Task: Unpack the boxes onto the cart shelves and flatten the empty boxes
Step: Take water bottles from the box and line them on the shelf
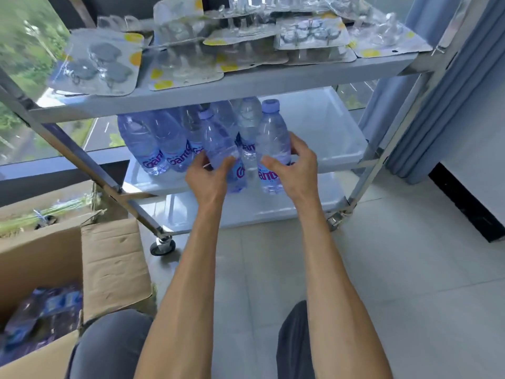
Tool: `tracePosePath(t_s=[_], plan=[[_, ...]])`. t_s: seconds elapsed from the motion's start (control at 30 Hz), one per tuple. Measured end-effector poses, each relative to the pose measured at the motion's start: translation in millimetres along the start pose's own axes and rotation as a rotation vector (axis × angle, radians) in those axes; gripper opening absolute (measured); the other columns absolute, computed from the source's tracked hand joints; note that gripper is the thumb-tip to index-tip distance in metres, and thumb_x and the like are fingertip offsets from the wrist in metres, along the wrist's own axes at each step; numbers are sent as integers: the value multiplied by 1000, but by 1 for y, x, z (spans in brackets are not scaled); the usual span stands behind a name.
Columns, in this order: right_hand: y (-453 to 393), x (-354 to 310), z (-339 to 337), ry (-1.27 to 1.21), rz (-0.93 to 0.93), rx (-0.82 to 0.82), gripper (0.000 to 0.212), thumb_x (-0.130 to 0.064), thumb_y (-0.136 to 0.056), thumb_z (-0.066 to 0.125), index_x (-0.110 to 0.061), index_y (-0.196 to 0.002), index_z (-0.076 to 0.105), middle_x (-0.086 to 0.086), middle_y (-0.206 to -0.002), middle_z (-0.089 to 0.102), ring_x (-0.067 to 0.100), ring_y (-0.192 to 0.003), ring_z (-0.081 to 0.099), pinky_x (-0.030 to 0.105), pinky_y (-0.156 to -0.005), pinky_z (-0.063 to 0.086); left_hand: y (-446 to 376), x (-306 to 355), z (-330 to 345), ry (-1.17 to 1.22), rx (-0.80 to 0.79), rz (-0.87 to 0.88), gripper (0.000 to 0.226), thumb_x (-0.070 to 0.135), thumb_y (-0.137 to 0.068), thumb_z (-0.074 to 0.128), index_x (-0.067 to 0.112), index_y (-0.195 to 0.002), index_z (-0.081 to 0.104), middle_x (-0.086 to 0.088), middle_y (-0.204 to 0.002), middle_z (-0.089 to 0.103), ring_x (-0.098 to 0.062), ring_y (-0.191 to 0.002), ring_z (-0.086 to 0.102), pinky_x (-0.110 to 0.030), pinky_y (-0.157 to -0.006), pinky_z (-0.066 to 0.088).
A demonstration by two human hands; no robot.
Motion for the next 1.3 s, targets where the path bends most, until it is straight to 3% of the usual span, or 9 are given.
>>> tracePosePath(t_s=[0.17,0.5,0.63,0.77,0.83,0.93,1.13,1.3], plan=[[-23,17,38,-9,35,2,59,-8,-80,79,-5,-134,56,9,-124,66,23,-112,63,43,-94,55,-30,2,-3,16,5,64,33,15,-74,82,12,-105,68,-4,-98,74,-20,-92,70,-37,-81,58],[-41,29,47,17,-5,58,56,11,-80,66,5,-133,51,17,-127,62,30,-116,61,48,-100,49,-46,1,7,23,-30,157,39,15,-79,80,13,-115,66,2,-104,72,-10,-95,69,-23,-81,55],[-45,35,53,32,39,24,65,2,-85,67,0,-145,41,16,-143,52,29,-131,52,47,-107,44,-46,-4,13,-54,-49,157,53,21,-80,80,9,-128,61,-3,-118,69,-18,-107,65,-34,-90,55],[-40,33,52,80,5,20,75,-13,-69,84,-21,-135,50,-1,-128,59,10,-115,59,25,-94,51,-46,-11,16,-173,-23,134,70,30,-78,80,8,-139,52,-10,-129,60,-25,-120,57,-40,-100,48],[-39,33,49,103,-6,45,77,-10,-64,85,-27,-131,50,-4,-122,62,9,-108,62,26,-90,53,-43,-12,17,-250,-2,141,77,33,-77,80,10,-143,49,-11,-127,58,-25,-119,55,-35,-99,46],[-40,34,49,102,-7,40,77,-6,-66,83,-19,-134,51,-3,-123,64,11,-107,64,31,-93,54,-39,-17,18,-255,23,113,82,32,-77,81,10,-146,45,-13,-129,55,-27,-118,55,-34,-99,46],[-41,35,51,122,-31,43,67,-2,-74,76,-14,-135,50,-9,-121,63,-2,-105,61,16,-92,49,-37,-17,19,-209,55,114,79,25,-79,81,7,-146,44,-14,-129,53,-27,-116,55,-24,-97,41],[-45,36,52,119,-42,54,67,-1,-76,76,-12,-136,50,-8,-121,62,-1,-105,61,18,-93,50,-37,-18,22,-206,61,115,79,24,-79,81,7,-146,44,-15,-129,52,-27,-117,54,-18,-94,35]])
Point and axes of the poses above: each hand's wrist, its own y-axis away from the middle knuckle, its own z-axis out of the palm, x = y × z, the point moved 10 cm from there along -y, towards the middle knuckle
